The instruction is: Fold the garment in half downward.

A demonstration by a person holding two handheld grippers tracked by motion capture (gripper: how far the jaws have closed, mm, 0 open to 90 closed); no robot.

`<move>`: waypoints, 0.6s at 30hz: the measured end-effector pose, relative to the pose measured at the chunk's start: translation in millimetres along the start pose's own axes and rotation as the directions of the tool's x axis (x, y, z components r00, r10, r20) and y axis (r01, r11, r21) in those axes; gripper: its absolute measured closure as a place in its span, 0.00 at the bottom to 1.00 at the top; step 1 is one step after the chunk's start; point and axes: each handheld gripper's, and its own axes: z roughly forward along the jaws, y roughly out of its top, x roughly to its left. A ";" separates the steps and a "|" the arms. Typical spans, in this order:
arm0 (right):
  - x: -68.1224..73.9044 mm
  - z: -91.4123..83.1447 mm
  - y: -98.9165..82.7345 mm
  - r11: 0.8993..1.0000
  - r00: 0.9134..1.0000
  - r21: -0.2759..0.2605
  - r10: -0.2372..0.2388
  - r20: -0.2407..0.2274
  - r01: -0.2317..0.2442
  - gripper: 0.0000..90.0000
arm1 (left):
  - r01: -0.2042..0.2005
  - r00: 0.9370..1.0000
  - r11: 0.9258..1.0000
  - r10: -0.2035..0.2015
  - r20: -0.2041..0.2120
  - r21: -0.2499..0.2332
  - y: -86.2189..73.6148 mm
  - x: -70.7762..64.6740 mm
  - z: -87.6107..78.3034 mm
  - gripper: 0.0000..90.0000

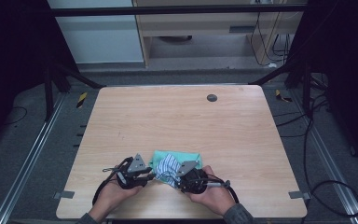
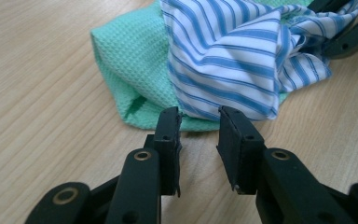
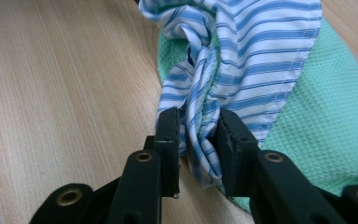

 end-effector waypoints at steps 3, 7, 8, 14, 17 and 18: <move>0.9 0.6 -0.5 1.000 1.000 0.003 0.001 -0.004 -0.001 0.70 | -0.006 1.000 1.000 0.006 -0.005 0.006 -1.5 0.7 -1.1 0.75; 2.4 -2.2 -0.3 1.000 1.000 -0.002 0.001 -0.007 -0.001 0.56 | 0.003 1.000 1.000 -0.003 -0.013 0.003 -3.6 1.0 -3.4 0.69; 2.4 -7.2 -1.1 1.000 1.000 -0.021 0.012 0.003 -0.012 0.45 | 0.004 1.000 1.000 -0.004 -0.018 0.005 -4.1 1.8 -4.9 0.66; -6.1 -24.8 -8.1 0.996 0.996 -0.066 0.056 0.062 -0.052 0.20 | 0.019 0.997 0.999 -0.017 -0.076 0.026 -4.4 11.3 -12.1 0.40; -12.5 -30.2 -11.0 0.994 0.994 -0.079 0.079 0.081 -0.073 0.15 | 0.039 0.994 0.999 -0.036 -0.103 0.027 -4.2 18.3 -15.4 0.29; -21.9 -34.7 -16.0 0.990 0.987 -0.099 0.116 0.113 -0.105 0.11 | 0.063 0.991 0.998 -0.059 -0.122 0.024 -5.5 24.1 -16.9 0.24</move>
